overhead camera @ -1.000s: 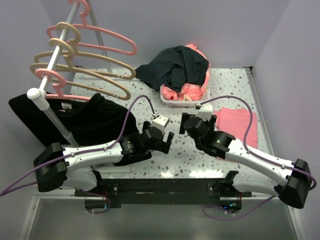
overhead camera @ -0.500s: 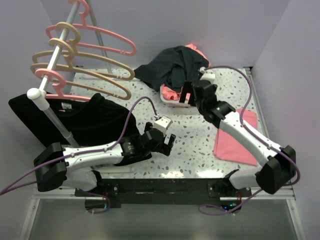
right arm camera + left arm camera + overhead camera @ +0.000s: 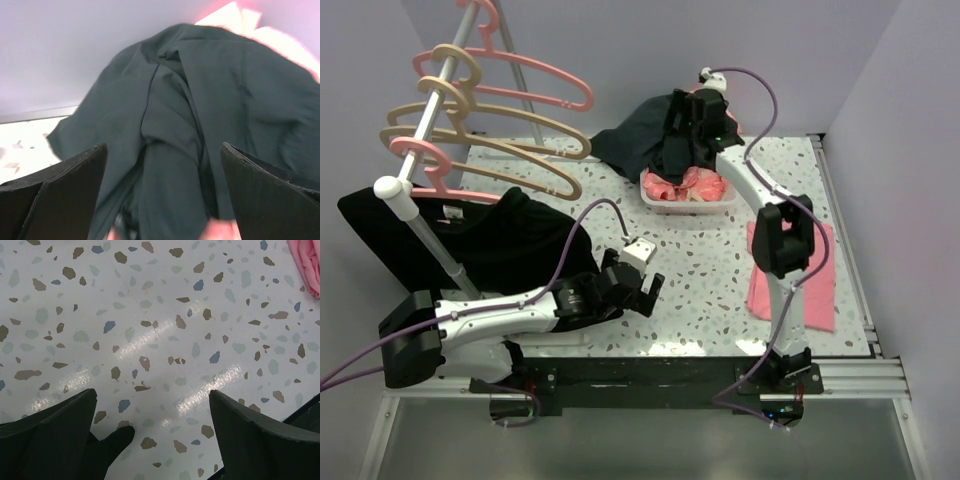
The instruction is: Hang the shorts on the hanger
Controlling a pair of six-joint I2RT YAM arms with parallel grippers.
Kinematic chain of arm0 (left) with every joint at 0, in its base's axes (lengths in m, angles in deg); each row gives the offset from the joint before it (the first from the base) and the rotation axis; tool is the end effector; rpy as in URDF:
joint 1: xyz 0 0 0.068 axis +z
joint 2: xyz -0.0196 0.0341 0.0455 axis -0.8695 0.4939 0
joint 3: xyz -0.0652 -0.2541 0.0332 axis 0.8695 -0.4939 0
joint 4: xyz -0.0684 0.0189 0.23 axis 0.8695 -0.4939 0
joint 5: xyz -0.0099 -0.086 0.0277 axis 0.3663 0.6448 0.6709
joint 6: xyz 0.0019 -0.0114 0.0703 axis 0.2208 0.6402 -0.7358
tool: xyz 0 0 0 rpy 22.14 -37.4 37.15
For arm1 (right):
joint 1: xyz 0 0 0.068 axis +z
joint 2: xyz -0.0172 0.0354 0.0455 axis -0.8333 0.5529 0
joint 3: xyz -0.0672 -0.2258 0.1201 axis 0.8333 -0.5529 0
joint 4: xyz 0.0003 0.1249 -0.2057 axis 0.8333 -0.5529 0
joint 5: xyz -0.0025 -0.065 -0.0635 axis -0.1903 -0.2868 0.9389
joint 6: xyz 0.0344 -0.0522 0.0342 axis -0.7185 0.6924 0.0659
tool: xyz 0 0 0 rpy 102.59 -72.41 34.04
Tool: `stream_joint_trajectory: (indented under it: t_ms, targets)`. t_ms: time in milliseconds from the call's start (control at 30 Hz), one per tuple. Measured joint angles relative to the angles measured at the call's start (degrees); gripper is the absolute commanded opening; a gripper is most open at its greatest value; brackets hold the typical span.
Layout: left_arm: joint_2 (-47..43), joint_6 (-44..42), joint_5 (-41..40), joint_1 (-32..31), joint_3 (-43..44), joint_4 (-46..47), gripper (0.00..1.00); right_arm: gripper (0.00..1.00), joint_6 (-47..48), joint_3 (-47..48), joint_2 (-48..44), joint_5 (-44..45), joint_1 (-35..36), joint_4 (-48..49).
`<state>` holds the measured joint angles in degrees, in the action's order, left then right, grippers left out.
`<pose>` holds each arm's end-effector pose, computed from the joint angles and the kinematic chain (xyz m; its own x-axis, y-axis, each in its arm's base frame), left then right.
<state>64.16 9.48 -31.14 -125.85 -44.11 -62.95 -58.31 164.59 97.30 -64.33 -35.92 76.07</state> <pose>0.1307 -0.2287 0.2198 -0.5590 0.1947 -0.8060 0.4957 0.8577 -0.1366 0.4951 0.1694 0.3013 -0.2887 0.2677 -0.9192 -0.0078 0.9594 0.2819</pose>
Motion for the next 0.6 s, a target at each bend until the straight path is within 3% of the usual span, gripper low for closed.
stream_joint_trajectory:
  t_ms: [100, 267, 367, 400, 500, 600]
  targets:
    - [-0.70, 0.00, -0.22, -0.02, -0.07, -0.46, 1.00, 0.92, 0.50, 6.71, 8.50, -0.17, 0.11, -0.39]
    - [-1.07, 0.07, -0.44, -0.26, -0.09, -1.68, 1.00, 0.81, 1.22, 8.72, 14.29, 1.11, 0.44, -0.81]
    - [-1.73, 0.46, -0.90, -0.26, -0.28, -2.05, 1.00, 0.50, 2.43, 7.19, 13.60, 1.05, 0.46, 0.98]
    - [-1.97, 0.55, -1.07, -0.26, -0.37, -2.14, 1.00, 0.26, 2.82, 7.17, 13.25, 0.90, 0.46, 1.44]
    - [-2.84, 1.07, -1.88, -0.26, -0.87, -2.14, 1.00, 0.00, 3.61, 10.03, 13.07, 0.46, 0.42, 1.42]
    - [-3.48, 1.53, -2.38, -0.26, -1.20, -2.32, 1.00, 0.00, 3.58, 14.10, 13.05, -0.22, 0.35, 0.48]
